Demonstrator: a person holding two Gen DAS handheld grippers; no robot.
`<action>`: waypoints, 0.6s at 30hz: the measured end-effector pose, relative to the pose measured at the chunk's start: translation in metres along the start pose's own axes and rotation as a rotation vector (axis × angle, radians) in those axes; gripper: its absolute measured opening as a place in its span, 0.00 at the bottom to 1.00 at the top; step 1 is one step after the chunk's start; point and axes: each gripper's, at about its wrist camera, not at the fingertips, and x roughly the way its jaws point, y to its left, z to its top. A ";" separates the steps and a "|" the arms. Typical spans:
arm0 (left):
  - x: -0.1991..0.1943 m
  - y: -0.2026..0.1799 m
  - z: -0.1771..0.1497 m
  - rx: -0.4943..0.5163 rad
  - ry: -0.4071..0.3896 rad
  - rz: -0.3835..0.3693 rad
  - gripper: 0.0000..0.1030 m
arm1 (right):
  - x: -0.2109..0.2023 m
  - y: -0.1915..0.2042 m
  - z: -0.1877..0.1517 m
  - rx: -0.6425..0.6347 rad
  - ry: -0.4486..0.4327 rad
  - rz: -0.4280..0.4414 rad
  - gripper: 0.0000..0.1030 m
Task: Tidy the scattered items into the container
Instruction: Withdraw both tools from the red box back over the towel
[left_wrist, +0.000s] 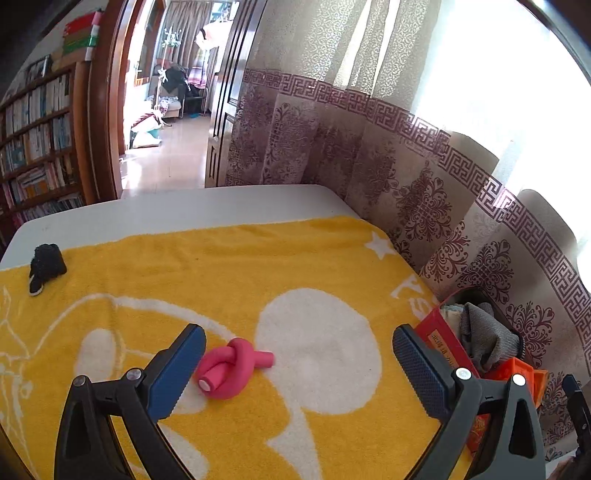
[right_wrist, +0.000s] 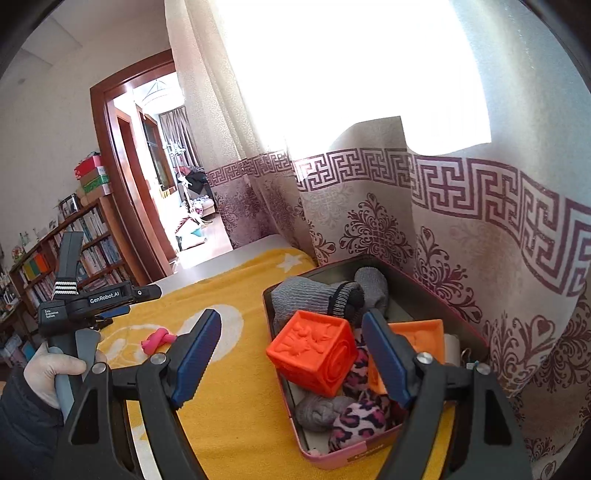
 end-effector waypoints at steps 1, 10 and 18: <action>-0.004 0.014 -0.002 -0.009 -0.003 0.040 0.99 | 0.005 0.009 -0.001 -0.008 0.014 0.018 0.80; -0.038 0.104 -0.025 -0.035 -0.063 0.282 0.99 | 0.051 0.077 -0.018 -0.064 0.184 0.151 0.80; -0.053 0.145 -0.032 -0.069 -0.068 0.323 0.99 | 0.085 0.125 -0.031 -0.126 0.293 0.201 0.80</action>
